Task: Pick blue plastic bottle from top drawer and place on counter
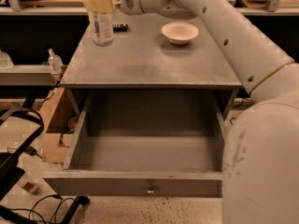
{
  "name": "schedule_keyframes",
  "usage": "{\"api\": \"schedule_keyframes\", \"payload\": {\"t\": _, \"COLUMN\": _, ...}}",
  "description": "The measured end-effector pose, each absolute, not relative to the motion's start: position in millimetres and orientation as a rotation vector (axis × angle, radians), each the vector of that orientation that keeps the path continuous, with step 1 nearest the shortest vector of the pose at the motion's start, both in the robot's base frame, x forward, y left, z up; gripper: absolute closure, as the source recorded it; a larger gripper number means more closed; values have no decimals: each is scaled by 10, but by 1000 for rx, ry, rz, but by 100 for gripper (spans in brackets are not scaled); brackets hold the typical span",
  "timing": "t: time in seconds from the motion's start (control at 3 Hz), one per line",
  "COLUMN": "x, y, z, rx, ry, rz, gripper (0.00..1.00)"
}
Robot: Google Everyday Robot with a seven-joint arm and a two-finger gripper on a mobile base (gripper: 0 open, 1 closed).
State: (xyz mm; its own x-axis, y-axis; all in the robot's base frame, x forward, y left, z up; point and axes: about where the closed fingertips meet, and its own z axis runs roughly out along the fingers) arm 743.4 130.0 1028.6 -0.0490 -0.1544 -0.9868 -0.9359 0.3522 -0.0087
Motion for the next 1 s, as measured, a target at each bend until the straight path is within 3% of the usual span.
{"api": "schedule_keyframes", "payload": {"t": 1.0, "x": 7676, "y": 1474, "z": 9460, "rx": -1036, "ry": 1653, "rz": 705, "gripper": 100}}
